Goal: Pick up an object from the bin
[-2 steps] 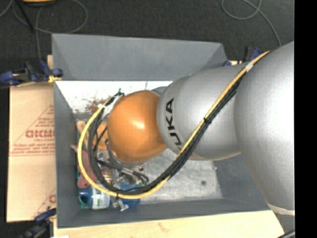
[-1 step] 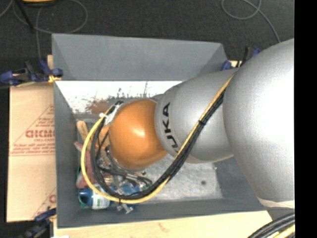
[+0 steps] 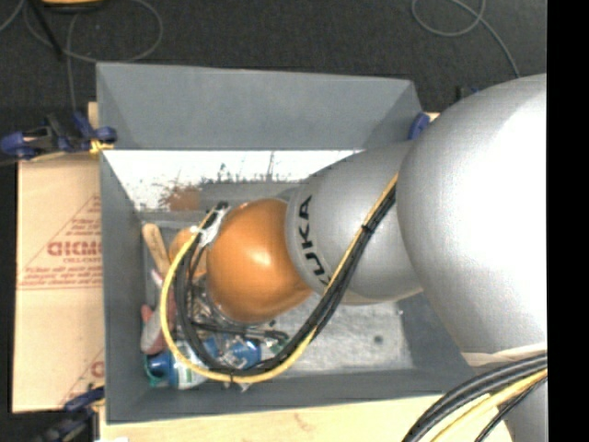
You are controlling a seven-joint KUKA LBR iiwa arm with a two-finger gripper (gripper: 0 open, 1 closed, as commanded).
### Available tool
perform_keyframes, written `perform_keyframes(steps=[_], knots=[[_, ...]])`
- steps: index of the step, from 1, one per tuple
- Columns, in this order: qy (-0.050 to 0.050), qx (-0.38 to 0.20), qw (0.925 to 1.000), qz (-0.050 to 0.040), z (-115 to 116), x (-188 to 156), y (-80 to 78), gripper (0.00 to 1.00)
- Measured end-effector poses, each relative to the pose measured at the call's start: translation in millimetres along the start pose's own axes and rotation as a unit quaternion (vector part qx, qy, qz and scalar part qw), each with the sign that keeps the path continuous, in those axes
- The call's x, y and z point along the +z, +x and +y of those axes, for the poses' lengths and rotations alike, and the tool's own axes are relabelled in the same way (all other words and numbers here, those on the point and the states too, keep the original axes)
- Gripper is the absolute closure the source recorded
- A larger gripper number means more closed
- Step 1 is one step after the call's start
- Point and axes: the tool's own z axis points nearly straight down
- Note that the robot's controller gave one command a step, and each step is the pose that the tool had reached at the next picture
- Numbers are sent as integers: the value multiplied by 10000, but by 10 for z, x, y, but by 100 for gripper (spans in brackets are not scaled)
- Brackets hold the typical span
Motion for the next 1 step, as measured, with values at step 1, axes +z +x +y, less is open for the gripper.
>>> perform_keyframes(steps=[1], knots=[[4, 9, 10000, -11, -4, -13, -6, 100]])
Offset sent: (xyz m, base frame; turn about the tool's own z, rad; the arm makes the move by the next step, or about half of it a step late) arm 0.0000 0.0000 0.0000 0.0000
